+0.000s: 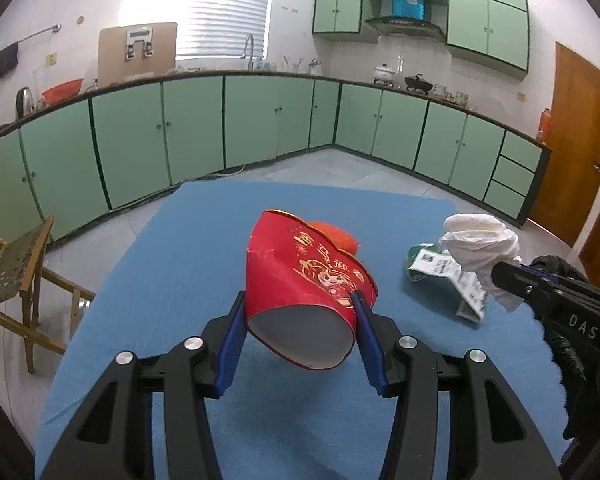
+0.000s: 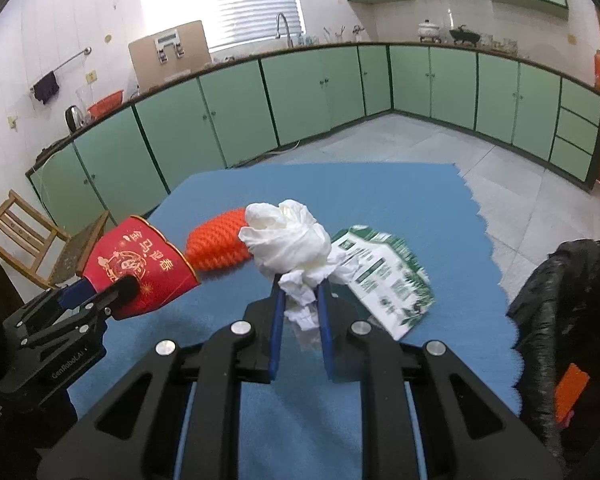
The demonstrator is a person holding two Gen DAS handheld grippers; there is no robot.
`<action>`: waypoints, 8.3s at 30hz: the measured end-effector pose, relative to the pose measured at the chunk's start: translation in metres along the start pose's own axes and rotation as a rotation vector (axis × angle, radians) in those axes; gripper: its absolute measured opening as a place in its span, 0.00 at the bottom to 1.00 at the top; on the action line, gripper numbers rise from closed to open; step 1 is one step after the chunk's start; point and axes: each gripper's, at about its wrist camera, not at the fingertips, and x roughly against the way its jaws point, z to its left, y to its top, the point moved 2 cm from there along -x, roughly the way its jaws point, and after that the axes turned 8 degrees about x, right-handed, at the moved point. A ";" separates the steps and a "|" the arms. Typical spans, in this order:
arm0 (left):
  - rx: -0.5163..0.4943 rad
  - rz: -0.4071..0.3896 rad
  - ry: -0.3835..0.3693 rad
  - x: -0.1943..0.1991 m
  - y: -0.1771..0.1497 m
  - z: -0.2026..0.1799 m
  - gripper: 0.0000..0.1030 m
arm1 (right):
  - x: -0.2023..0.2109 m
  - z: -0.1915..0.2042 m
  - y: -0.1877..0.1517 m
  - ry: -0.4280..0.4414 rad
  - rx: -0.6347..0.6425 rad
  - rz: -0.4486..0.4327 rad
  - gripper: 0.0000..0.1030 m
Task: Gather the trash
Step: 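Drop the cup from the left tool into the bin while the right drops the tissue, then move both open tools back over the remaining trash on the mat, then grasp the green-white milk bag with the right tool, then grasp the orange foam mesh sleeve with the left tool, then drop the sleeve from the left tool into the bin while the right drops the bag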
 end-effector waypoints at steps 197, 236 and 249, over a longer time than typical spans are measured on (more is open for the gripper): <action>-0.074 -0.030 -0.058 0.028 0.031 -0.052 0.21 | 0.074 -0.051 0.008 -0.066 -0.052 -0.118 0.65; -0.210 -0.066 -0.309 0.094 0.011 -0.183 0.21 | 0.202 -0.143 -0.045 -0.280 -0.146 -0.227 0.64; -0.268 -0.031 -0.401 0.079 -0.004 -0.246 0.21 | 0.233 -0.199 -0.085 -0.403 -0.210 -0.212 0.64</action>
